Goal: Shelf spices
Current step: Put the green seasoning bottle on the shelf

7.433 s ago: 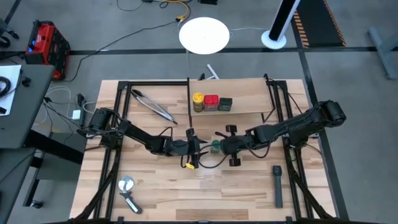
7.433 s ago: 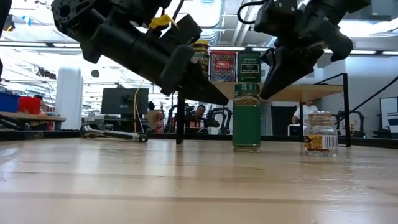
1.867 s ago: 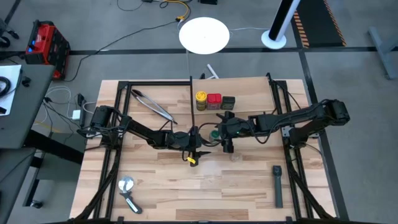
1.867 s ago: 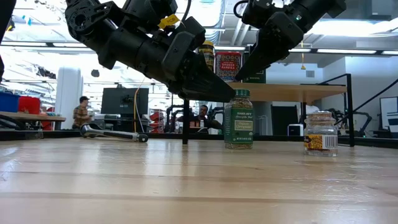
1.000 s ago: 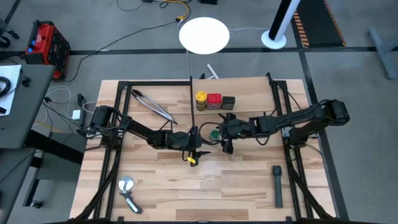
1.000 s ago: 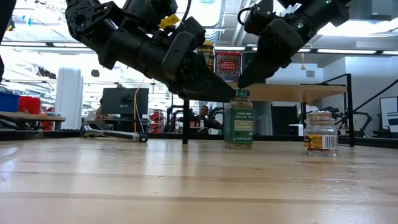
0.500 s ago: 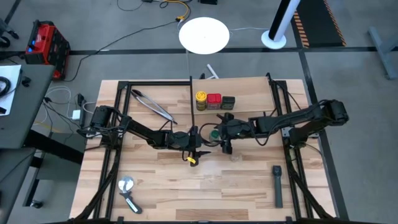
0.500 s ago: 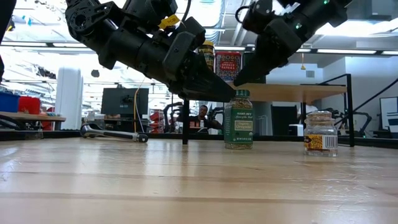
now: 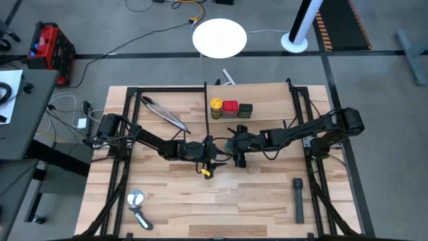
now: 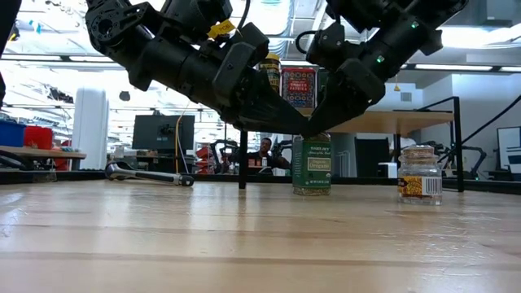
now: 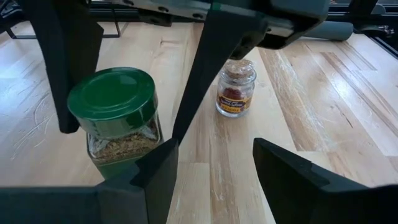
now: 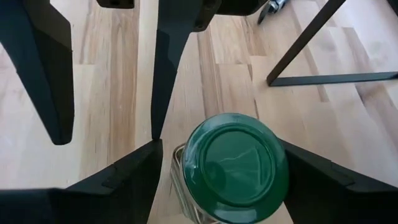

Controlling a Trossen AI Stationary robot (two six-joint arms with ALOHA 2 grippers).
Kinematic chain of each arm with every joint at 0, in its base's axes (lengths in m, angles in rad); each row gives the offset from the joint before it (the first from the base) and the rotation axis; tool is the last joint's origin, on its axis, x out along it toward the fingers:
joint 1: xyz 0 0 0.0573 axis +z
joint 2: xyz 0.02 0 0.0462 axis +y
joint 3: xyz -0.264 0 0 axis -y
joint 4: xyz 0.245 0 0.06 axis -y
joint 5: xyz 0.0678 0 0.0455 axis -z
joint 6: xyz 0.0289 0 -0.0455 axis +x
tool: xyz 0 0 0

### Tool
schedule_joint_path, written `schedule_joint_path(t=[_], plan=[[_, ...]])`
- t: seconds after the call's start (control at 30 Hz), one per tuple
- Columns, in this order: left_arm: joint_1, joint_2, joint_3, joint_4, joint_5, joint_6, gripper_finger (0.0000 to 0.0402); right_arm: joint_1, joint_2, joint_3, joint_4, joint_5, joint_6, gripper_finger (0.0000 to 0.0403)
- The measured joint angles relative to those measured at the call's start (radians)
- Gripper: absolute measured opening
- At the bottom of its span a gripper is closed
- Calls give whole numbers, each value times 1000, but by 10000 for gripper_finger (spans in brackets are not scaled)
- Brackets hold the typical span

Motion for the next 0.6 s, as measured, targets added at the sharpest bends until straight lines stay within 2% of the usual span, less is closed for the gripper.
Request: schedule_joint_path(t=[0.33, 0.6], plan=[[0, 0, 0, -2, 0, 0, 201, -2, -54, 0, -27, 0, 62, 277], [0, 0, 0, -3, 1, 0, 201, -3, -54, 0, -36, 0, 72, 205]])
